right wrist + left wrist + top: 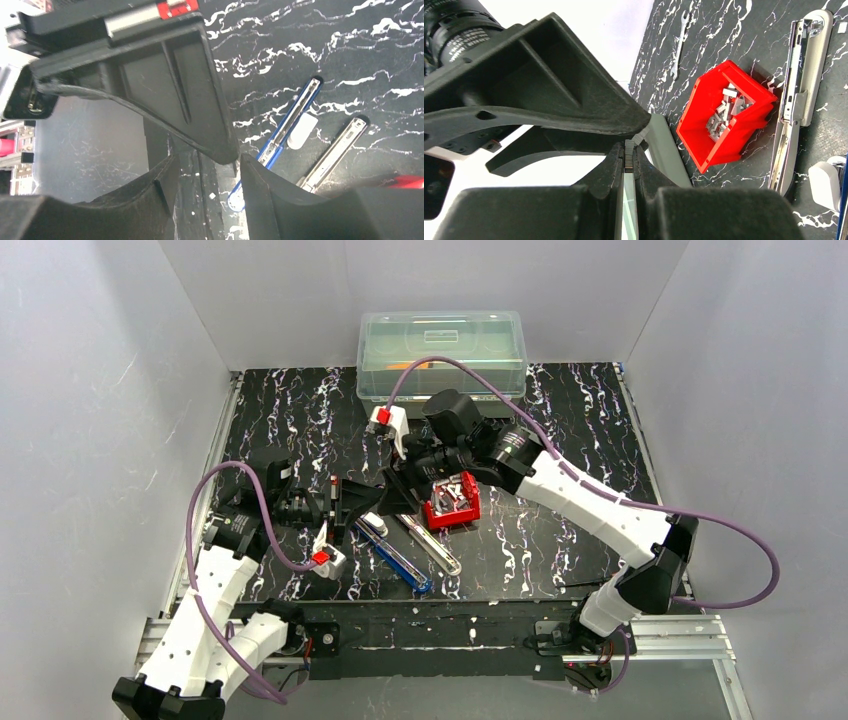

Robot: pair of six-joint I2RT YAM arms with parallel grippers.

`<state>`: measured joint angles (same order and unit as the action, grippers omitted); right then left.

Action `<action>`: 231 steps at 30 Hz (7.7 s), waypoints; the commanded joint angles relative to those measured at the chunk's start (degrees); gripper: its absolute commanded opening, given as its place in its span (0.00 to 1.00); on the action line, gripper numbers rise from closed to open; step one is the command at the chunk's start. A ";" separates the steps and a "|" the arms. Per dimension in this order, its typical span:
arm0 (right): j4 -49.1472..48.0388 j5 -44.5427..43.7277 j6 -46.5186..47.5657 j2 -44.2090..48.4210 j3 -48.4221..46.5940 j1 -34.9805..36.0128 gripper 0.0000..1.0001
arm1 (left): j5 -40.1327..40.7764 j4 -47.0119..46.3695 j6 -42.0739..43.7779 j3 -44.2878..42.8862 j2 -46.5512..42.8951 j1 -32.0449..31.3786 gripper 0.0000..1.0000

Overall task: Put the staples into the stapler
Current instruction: Pick up the staple from the staple box, then place the staple at the center of the board, then pick up the staple from the center of the board, then adjust the stapler at the center of the board.

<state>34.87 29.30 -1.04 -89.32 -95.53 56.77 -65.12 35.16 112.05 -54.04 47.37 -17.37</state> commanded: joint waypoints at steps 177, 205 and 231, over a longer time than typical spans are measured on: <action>-12.70 -25.73 -15.20 12.56 40.27 -5.36 0.20 | 50.28 -11.82 -69.36 11.75 12.46 8.44 0.98; -26.54 -25.91 -11.71 4.84 40.15 4.08 0.20 | 48.97 -25.40 -62.95 8.38 37.01 10.27 0.99; -14.89 -47.18 -22.36 -6.22 27.03 17.14 0.17 | 41.82 1.45 -79.27 -8.53 28.41 12.63 0.99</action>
<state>16.53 -14.06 -21.15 -93.82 -63.88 73.19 -20.95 30.68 37.08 -61.71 80.60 -5.52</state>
